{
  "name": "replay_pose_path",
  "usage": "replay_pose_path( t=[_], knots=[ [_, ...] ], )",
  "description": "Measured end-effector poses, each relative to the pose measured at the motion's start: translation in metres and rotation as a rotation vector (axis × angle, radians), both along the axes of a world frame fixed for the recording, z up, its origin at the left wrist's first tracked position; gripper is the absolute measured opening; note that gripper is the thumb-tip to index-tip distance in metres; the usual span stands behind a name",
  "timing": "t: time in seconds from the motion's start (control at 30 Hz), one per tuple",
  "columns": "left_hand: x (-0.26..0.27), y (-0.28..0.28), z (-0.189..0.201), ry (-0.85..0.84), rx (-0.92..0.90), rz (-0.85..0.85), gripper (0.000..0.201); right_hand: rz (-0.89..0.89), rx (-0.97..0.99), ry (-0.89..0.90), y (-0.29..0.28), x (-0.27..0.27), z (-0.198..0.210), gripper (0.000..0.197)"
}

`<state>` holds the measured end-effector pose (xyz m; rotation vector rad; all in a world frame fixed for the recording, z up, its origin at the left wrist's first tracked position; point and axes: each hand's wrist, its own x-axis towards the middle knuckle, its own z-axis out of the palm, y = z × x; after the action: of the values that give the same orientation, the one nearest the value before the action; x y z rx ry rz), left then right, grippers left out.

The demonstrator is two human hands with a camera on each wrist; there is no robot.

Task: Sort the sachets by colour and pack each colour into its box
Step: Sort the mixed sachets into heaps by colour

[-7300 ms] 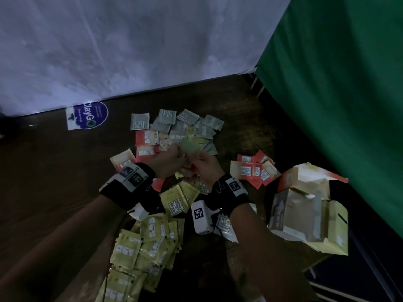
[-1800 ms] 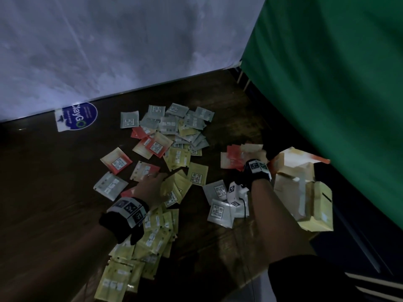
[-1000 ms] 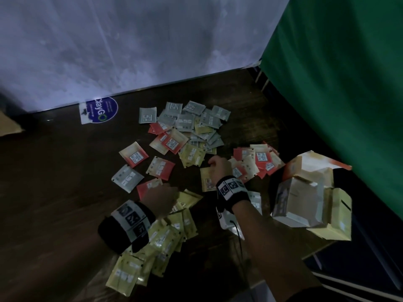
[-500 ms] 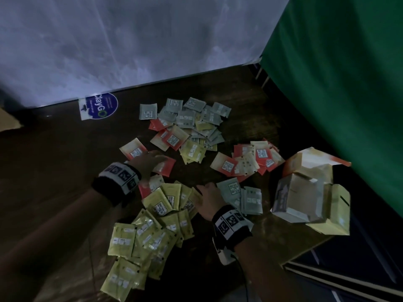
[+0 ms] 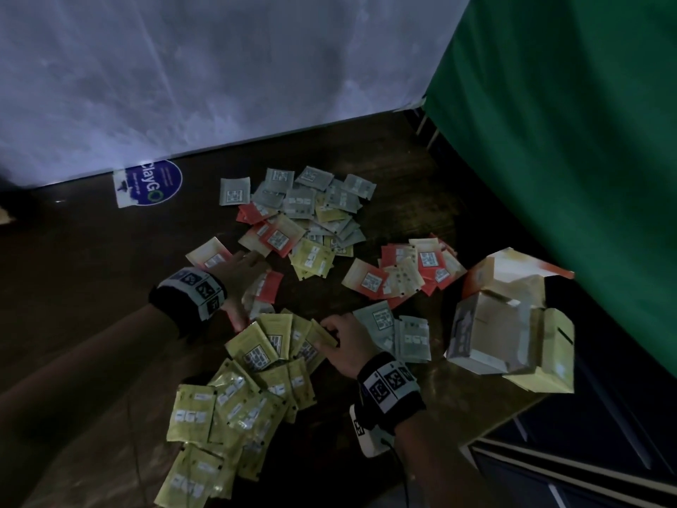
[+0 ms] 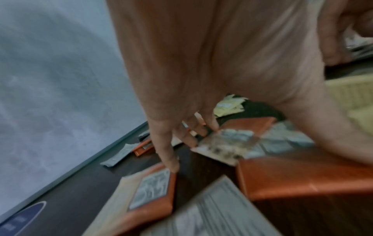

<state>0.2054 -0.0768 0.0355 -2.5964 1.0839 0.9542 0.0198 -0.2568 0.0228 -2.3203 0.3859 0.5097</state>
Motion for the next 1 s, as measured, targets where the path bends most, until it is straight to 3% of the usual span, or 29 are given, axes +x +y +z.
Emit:
replay_pose_path(
  t=[0.07, 0.17, 0.37, 0.43, 0.57, 0.67, 0.73, 0.8, 0.87, 0.93, 1.0],
  knots=[
    [-0.006, 0.002, 0.001, -0.012, 0.028, 0.012, 0.119, -0.022, 0.034, -0.021, -0.001, -0.004, -0.001, 0.035],
    [-0.003, -0.007, 0.005, -0.005, 0.010, 0.049, 0.106, -0.037, 0.062, -0.015, -0.001, -0.010, -0.004, 0.033],
    [-0.005, -0.017, 0.004, 0.032, 0.036, 0.143, 0.027, -0.021, 0.138, -0.053, 0.003, -0.004, 0.004, 0.024],
    [-0.007, -0.013, 0.003, 0.027, -0.010, 0.173, 0.025, -0.073, 0.189, -0.070, 0.005, 0.009, 0.015, 0.036],
    [-0.022, -0.019, 0.017, -0.009, -0.192, 0.224, 0.037, -0.395, 0.467, -0.039, 0.014, 0.052, 0.035, 0.067],
    [-0.040, -0.035, 0.032, -0.037, -0.331, 0.215, 0.039, -0.542, 0.787, 0.088, 0.014, 0.077, 0.040, 0.054],
    [-0.043, -0.042, 0.038, -0.019, -0.420, 0.260, 0.038, -0.540, 0.878, 0.087, 0.010, 0.081, 0.041, 0.041],
    [-0.040, -0.045, 0.041, 0.024, -0.504, 0.278, 0.038, -0.488, 0.774, -0.002, 0.001, 0.080, 0.038, 0.034],
    [-0.037, -0.043, 0.037, 0.078, -0.552, 0.265, 0.047, -0.466, 0.515, -0.114, -0.021, 0.081, 0.029, 0.030],
    [-0.029, -0.033, 0.026, 0.089, -0.523, 0.301, 0.056, -0.610, 0.237, -0.196, -0.056, 0.080, 0.028, 0.028],
    [-0.013, -0.015, 0.014, 0.000, -0.421, 0.366, 0.055, -0.746, -0.035, -0.159, -0.088, 0.075, 0.035, 0.033]
  ],
)
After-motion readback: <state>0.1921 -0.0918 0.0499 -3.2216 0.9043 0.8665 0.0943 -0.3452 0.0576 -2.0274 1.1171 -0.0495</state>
